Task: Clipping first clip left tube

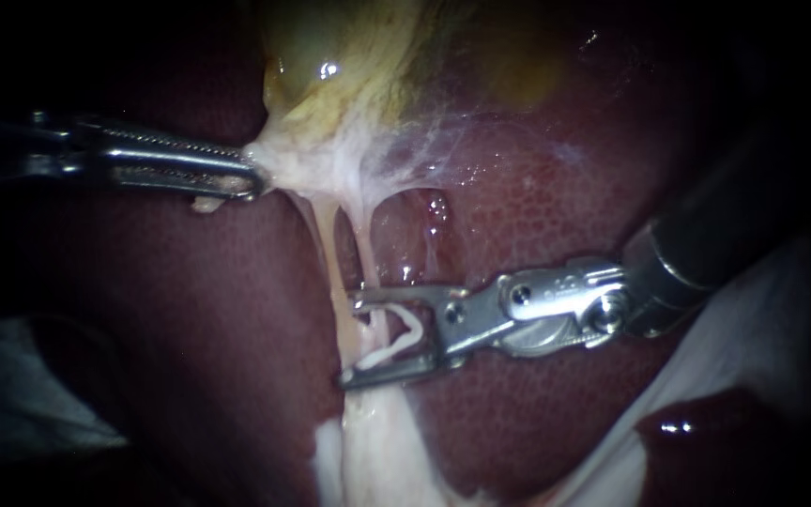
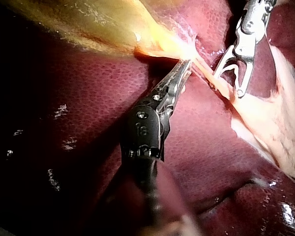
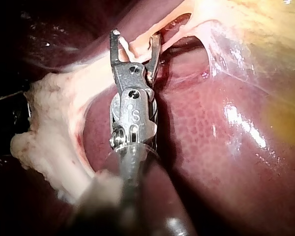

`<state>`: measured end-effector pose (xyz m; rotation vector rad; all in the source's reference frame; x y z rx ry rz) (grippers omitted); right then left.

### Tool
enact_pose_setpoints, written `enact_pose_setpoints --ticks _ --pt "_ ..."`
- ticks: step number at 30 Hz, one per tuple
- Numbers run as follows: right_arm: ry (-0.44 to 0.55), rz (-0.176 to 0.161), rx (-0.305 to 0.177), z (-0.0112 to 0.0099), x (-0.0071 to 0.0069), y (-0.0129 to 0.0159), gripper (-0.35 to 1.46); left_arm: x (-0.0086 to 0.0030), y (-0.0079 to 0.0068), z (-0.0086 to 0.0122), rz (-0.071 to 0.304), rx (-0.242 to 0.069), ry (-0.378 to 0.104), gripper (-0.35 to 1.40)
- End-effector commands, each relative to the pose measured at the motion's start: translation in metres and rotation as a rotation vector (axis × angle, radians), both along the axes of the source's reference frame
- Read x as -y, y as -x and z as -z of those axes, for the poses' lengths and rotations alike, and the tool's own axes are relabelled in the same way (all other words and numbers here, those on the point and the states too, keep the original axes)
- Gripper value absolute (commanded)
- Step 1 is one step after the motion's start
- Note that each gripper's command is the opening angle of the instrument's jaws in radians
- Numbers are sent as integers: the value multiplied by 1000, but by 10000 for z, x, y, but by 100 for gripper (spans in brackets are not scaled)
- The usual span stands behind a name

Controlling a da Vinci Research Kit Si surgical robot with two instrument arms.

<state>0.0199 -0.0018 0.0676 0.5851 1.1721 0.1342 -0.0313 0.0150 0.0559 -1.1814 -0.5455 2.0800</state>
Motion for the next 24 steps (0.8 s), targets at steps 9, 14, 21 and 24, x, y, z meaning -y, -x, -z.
enact_pose_setpoints --ticks 9,14,21,24 --pt "-32 6 -49 -4 3 -19 49 0 0 -1 0 0 0 -35" --pt "-35 10 -59 10 8 -23 49 -1 1 -1 0 0 0 -35" --pt "-46 16 -66 30 20 -32 47 -1 1 -1 0 0 0 -35" --pt "-52 17 -65 34 23 -34 47 -1 1 -1 0 0 0 -35"
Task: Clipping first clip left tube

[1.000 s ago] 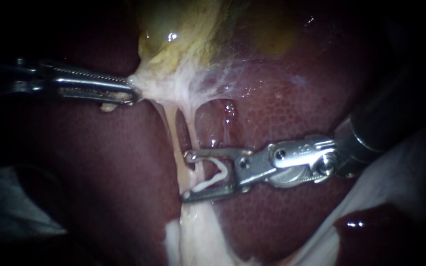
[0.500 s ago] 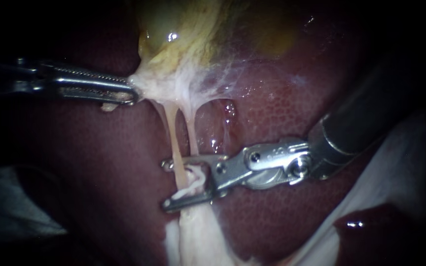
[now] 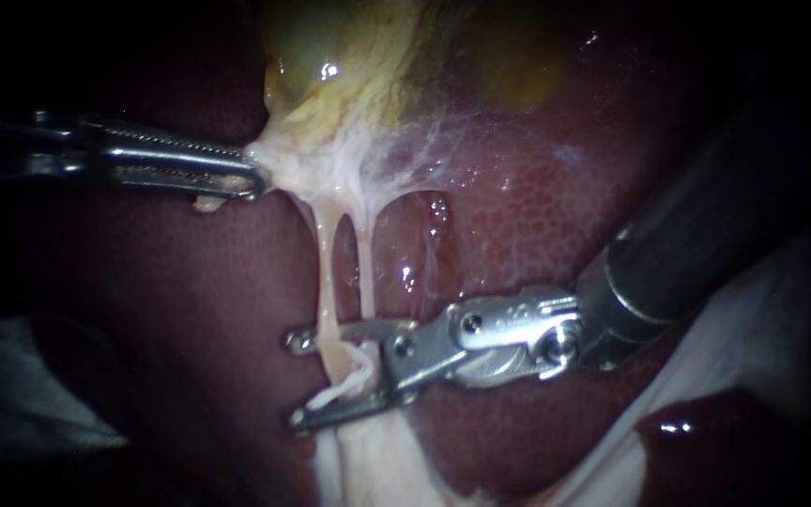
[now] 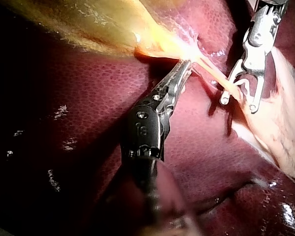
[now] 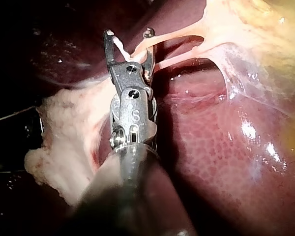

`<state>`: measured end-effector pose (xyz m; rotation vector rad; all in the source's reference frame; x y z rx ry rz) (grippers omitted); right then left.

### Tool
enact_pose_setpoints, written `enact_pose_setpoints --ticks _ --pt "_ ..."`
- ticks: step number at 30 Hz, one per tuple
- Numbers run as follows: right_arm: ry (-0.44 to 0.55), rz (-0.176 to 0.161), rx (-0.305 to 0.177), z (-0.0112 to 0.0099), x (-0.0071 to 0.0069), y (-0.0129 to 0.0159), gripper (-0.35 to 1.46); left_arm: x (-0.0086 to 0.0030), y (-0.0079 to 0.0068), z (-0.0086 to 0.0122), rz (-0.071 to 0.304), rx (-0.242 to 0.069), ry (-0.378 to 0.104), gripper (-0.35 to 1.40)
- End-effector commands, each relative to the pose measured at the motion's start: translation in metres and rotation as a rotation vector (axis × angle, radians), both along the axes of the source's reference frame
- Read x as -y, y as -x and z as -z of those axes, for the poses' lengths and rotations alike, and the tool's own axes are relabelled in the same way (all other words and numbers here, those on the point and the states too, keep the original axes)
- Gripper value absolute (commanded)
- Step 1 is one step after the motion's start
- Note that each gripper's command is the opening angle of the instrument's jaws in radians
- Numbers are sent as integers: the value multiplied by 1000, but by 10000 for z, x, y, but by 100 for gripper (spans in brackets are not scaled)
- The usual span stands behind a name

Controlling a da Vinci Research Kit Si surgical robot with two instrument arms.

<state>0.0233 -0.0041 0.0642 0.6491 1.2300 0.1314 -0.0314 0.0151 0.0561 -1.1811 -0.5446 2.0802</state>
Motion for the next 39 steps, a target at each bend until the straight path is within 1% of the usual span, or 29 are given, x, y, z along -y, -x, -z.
enact_pose_setpoints --ticks 1,5,8,13,15,18,20,23,26,39 --pt "-5 -1 3 1 0 0 46 0 0 0 0 1 0 -35" --pt "-16 -4 7 0 0 0 40 0 0 0 0 1 0 -35" --pt "-16 -4 7 0 0 1 32 0 0 0 0 1 0 -35" --pt "-17 -3 7 1 0 3 10 0 0 0 0 1 0 -35" --pt "-17 -3 7 1 -1 4 4 0 0 0 0 1 0 -35" --pt "-29 -5 10 2 -2 5 -13 0 0 0 0 1 0 -35" --pt "-41 -6 13 4 -4 8 -35 0 0 0 0 1 0 -35" --pt "-66 -12 21 8 -8 11 -35 0 0 0 0 1 0 -35" --pt "-68 -16 19 10 -12 11 -35 0 0 0 0 0 0 -35" --pt "-78 -17 23 5 -15 12 -35 -2 1 -2 0 1 -1 -35"
